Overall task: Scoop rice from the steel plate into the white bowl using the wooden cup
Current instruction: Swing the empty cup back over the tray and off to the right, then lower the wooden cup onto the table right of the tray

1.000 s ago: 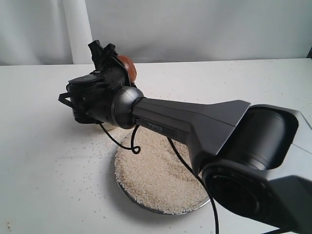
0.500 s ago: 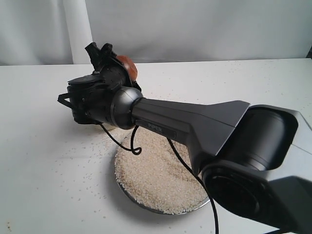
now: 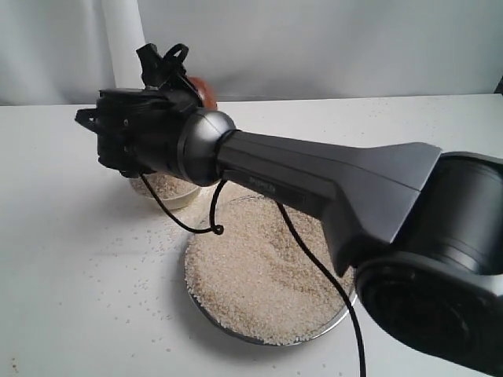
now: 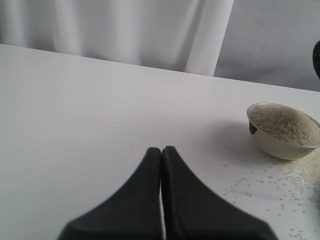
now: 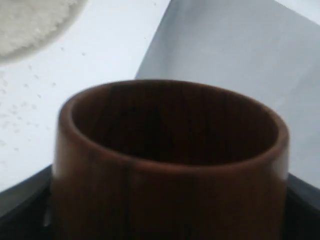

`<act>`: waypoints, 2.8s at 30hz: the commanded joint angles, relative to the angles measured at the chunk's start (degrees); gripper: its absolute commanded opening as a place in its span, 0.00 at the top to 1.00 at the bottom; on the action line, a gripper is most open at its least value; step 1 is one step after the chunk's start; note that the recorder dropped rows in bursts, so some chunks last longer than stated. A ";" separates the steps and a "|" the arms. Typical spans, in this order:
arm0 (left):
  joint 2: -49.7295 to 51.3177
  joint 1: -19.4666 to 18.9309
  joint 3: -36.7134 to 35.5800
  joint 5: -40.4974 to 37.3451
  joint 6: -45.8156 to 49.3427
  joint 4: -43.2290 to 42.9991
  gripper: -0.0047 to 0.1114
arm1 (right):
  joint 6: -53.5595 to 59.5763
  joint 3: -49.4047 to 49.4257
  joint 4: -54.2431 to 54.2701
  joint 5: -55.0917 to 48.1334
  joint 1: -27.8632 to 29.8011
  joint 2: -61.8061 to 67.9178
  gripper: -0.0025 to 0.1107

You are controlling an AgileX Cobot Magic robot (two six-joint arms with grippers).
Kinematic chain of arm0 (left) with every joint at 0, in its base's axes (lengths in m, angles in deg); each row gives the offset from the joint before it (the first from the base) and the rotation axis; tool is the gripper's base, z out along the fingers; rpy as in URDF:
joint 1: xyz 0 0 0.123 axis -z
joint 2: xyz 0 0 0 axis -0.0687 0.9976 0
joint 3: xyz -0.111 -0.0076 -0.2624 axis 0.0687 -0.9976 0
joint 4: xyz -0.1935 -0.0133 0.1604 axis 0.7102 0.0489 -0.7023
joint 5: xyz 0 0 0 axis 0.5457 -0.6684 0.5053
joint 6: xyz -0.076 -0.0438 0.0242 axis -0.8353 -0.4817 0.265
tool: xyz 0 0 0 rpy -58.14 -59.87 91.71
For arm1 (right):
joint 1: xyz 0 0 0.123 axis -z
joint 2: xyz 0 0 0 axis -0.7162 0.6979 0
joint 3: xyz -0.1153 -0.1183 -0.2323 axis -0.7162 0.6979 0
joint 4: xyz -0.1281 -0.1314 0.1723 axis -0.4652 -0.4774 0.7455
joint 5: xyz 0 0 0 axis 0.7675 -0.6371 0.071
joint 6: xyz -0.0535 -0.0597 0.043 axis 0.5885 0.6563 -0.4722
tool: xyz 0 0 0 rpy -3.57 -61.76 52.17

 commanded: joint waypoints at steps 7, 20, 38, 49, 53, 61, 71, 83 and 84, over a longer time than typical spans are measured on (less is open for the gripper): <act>0.44 -0.02 -0.17 0.46 -0.34 0.26 0.96 | 6.84 -0.32 41.69 -7.47 1.71 -13.37 0.98; 0.44 -0.02 -0.17 0.46 -0.34 0.26 0.96 | 6.25 26.12 62.79 -4.83 15.42 -25.94 0.98; 0.44 -0.02 -0.17 0.46 -0.34 0.26 0.96 | 47.56 67.84 119.72 38.08 43.88 -43.58 0.98; 0.44 -0.02 -0.17 0.46 -0.34 0.26 0.96 | 91.26 80.53 164.77 17.51 59.87 -42.14 0.98; 0.44 -0.02 -0.17 0.46 -0.34 0.26 0.96 | 91.26 81.65 164.77 18.42 60.60 -38.55 0.98; 0.44 -0.02 -0.17 0.46 -0.34 0.26 0.96 | 91.26 81.74 164.69 19.28 60.60 -29.15 0.98; 0.44 -0.02 -0.17 0.46 -0.34 0.26 0.96 | 91.26 76.36 158.31 21.92 59.71 -26.39 0.98; 0.44 -0.02 -0.17 0.46 -0.34 0.26 0.96 | 91.26 73.53 157.90 24.40 58.91 -22.69 0.98; 0.44 -0.02 -0.17 0.46 -0.34 0.26 0.96 | 91.26 73.56 157.90 24.40 58.91 -22.52 0.98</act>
